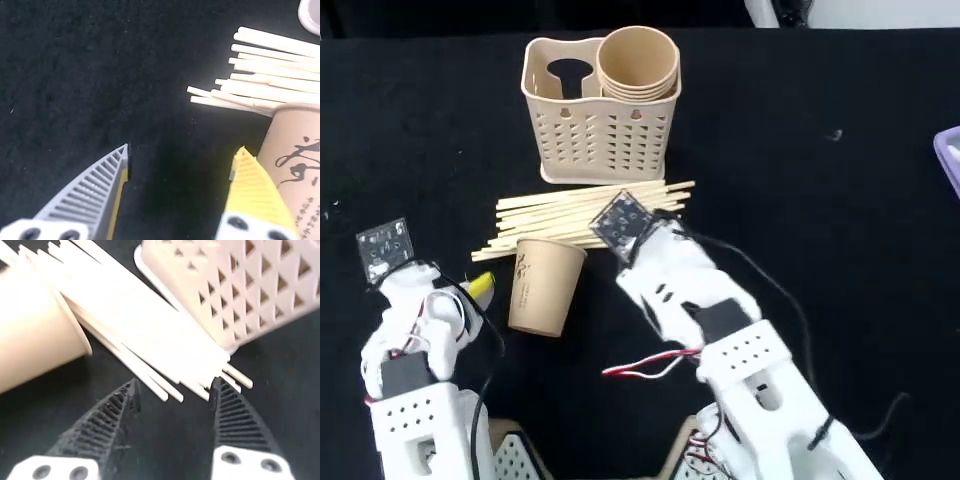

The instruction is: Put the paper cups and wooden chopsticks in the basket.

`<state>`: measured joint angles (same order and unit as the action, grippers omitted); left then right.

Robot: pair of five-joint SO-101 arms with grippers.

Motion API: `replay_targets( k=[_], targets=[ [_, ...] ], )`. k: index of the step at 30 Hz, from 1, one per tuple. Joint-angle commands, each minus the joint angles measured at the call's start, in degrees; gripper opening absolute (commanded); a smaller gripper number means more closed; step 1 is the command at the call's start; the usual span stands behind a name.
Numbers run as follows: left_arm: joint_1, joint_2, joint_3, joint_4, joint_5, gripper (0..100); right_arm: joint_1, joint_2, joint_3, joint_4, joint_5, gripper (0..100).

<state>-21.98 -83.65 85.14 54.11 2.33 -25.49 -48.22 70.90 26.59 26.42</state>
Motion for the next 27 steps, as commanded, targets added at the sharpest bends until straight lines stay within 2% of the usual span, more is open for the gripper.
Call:
replay_targets(
  k=[1, 4, 8, 13, 16, 20, 24, 27],
  targets=[
    [7.16, -2.9, 2.51, -2.02, -0.09, 32, 0.44, 3.12, -0.31, -7.91, 0.09, 23.3],
    [12.09, -3.16, 2.86, -3.34, -1.23, 32, 3.87, 6.46, -0.13, -12.13, 0.09, 23.3],
    [16.4, -3.08, 2.86, -6.07, -1.76, 32, 10.81, 8.13, 0.22, -12.57, 0.44, 23.3],
    [25.8, -3.08, 3.21, -5.45, -8.44, 32, 20.31, 7.16, 2.59, -12.66, 0.53, 23.6],
    [28.26, -3.6, 1.01, -1.58, -12.4, 32, 22.68, 5.05, 5.41, -12.66, 0.53, 23.4],
    [31.96, -3.6, -5.67, 9.14, -18.55, 32, 24.18, 0.84, 9.71, -12.66, 0.53, 23.4],
    [31.96, -3.6, -8.92, 13.01, -21.36, 32, 24.09, -4.7, 13.41, -11.08, 0.88, 23.4],
    [28.44, -3.34, -8.04, 12.84, -21.45, 32, 23.74, -10.24, 12.0, 0.79, 5.8, 23.4]
  ],
)
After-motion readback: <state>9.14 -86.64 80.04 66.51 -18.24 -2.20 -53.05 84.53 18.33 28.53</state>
